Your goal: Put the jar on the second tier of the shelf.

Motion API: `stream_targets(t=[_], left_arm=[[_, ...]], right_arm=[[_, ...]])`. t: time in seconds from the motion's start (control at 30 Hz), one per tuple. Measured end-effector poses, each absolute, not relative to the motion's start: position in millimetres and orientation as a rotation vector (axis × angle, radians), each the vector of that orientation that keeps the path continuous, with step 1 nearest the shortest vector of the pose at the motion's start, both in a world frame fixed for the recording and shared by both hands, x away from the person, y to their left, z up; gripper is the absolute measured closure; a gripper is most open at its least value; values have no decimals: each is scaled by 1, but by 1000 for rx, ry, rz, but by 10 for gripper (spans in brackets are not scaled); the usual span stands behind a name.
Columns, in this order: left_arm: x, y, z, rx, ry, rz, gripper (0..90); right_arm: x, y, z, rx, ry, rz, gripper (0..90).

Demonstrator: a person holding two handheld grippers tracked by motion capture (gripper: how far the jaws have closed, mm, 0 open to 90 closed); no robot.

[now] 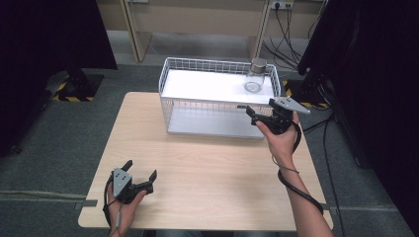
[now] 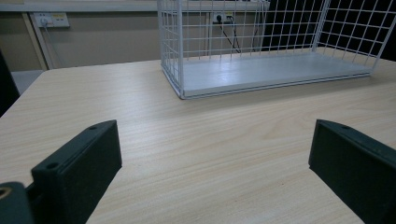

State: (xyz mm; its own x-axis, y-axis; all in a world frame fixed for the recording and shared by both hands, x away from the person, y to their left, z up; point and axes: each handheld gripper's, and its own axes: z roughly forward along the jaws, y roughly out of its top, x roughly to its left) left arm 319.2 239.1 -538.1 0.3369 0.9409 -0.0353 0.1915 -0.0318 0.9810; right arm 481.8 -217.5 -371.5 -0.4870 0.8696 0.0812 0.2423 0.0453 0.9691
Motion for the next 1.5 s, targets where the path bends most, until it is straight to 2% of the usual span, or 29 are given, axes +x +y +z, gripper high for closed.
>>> stream_targets(t=[1.5], left_arm=[[319, 239, -538, 1493, 1083, 855, 22]], right_arm=[[441, -251, -437, 1193, 1833, 1418, 32]])
